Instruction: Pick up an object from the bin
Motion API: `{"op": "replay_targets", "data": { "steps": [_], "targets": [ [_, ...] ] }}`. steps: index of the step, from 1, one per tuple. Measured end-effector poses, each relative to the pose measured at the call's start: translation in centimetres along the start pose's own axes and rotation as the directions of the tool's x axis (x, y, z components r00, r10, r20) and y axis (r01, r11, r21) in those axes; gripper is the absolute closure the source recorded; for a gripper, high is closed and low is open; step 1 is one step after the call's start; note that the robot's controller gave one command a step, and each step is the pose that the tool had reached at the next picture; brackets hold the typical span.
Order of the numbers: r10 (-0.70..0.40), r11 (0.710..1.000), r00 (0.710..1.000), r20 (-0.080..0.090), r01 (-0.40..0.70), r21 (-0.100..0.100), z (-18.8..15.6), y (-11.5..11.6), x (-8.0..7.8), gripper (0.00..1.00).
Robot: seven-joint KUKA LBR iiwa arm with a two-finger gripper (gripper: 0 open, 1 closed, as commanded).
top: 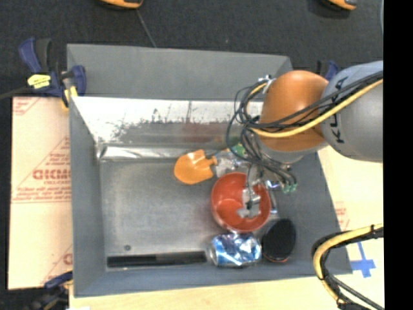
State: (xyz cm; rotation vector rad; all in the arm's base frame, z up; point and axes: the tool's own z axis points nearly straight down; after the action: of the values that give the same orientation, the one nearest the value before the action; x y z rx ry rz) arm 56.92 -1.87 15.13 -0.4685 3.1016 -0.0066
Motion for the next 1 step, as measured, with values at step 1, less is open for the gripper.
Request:
{"op": "replay_targets", "data": {
  "steps": [1],
  "targets": [
    [-0.371,0.928,0.928,0.017,0.371,0.011,6.13,2.28,0.02,1.00]
  ]
}}
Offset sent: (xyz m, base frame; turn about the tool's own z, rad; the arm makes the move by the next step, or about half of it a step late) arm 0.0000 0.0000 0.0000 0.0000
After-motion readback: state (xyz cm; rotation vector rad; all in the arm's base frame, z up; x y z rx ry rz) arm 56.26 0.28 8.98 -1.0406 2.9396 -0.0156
